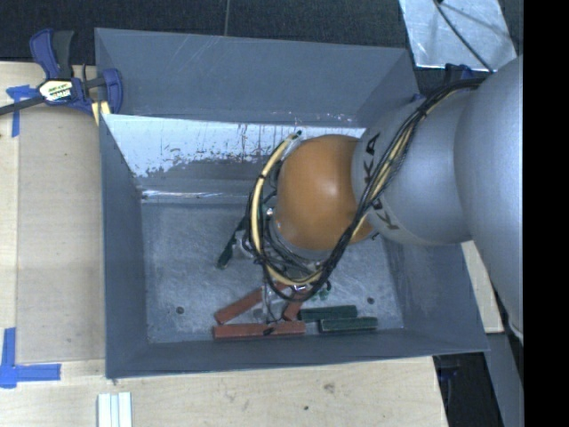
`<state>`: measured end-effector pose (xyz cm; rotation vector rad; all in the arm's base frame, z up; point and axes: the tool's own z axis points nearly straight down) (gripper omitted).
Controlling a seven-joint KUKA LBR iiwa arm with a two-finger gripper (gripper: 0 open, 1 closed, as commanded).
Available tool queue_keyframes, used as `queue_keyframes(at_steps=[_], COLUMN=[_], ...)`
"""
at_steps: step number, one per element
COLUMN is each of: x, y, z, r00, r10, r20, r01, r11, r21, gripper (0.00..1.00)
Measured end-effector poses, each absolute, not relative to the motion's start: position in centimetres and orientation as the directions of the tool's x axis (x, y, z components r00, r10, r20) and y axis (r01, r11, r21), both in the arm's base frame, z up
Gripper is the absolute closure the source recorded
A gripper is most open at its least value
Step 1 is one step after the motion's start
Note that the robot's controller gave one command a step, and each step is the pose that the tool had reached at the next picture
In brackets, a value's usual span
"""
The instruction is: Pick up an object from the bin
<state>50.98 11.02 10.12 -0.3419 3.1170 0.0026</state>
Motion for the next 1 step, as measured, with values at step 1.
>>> queue_keyframes(at_steps=[1], x=[48.97], y=[10.77], z=[9.99], r00=[-0.993], r10=[-0.117], r20=[0.000], r01=[-0.117], r11=[0.993], r21=[0.000], gripper=[0.00])
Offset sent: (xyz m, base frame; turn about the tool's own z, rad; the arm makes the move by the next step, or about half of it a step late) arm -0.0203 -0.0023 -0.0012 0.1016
